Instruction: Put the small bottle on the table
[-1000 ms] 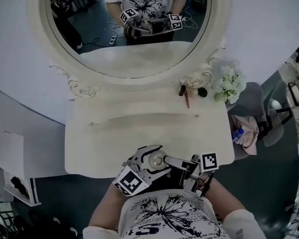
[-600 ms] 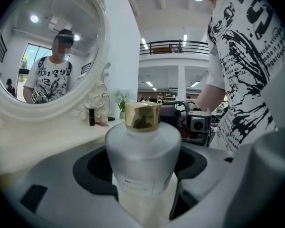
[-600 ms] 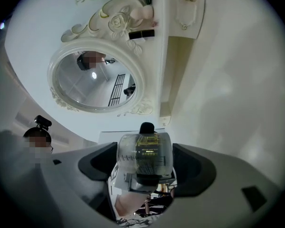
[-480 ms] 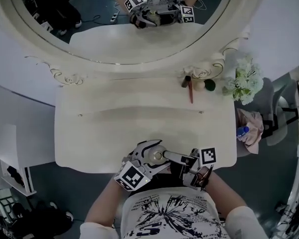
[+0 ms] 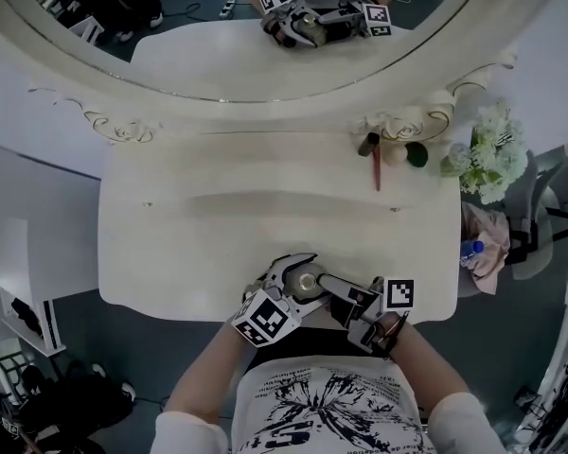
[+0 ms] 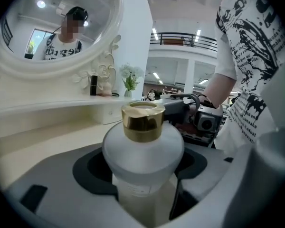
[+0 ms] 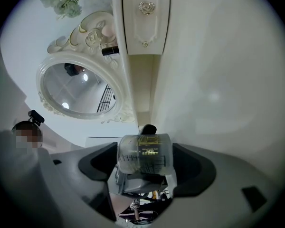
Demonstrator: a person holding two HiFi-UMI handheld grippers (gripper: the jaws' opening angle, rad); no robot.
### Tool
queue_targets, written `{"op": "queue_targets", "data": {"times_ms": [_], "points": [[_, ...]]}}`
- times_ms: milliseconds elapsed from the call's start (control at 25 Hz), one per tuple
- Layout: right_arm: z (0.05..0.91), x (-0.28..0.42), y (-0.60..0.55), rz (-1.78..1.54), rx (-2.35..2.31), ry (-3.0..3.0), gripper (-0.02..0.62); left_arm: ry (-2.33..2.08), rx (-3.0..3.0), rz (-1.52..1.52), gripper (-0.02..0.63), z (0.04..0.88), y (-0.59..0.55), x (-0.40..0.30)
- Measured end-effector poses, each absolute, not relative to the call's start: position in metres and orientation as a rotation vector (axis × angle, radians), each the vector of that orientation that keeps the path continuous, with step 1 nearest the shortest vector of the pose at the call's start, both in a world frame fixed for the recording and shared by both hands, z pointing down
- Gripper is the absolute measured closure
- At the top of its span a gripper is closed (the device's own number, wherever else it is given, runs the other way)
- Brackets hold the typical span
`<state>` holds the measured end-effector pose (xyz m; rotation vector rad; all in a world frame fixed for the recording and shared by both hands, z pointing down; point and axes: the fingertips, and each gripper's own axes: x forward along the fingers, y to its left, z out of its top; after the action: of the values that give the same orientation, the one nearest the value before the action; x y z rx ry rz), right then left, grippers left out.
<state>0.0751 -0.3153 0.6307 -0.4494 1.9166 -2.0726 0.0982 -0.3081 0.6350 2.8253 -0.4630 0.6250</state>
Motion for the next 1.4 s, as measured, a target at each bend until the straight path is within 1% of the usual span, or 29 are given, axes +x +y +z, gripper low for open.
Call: {"op": "queue_targets", "data": {"times_ms": [320, 520, 680, 720, 1160, 1280, 1400], "points": [[0.632, 0.083, -0.324, -2.041, -0.602, 2.021, 0.229, -0.539, 2.805, 0.736, 0.255, 0.646, -0.315, 0.098], [0.641, 0.093, -0.324, -2.081, -0.688, 1.994, 0.232, -0.564, 2.803, 0.800, 0.255, 0.652, -0.318, 0.102], [0.647, 0.099, -0.321, -2.127, -0.759, 1.976, 0.252, -0.564, 2.810, 0.879, 0.255, 0.657, -0.318, 0.103], [0.649, 0.100, -0.319, -2.147, -0.776, 1.972, 0.272, -0.562, 2.815, 0.886, 0.255, 0.657, -0.318, 0.103], [0.652, 0.102, -0.314, -2.170, -0.814, 1.978, 0.279, -0.537, 2.813, 0.841, 0.255, 0.655, -0.313, 0.104], [0.646, 0.104, -0.313, -2.134, -0.850, 2.013, 0.307, -0.581, 2.801, 0.853, 0.255, 0.653, -0.313, 0.099], [0.636, 0.111, -0.318, -2.032, -0.944, 2.059, 0.379, -0.644, 2.798, 0.841, 0.255, 0.643, -0.313, 0.092]]}}
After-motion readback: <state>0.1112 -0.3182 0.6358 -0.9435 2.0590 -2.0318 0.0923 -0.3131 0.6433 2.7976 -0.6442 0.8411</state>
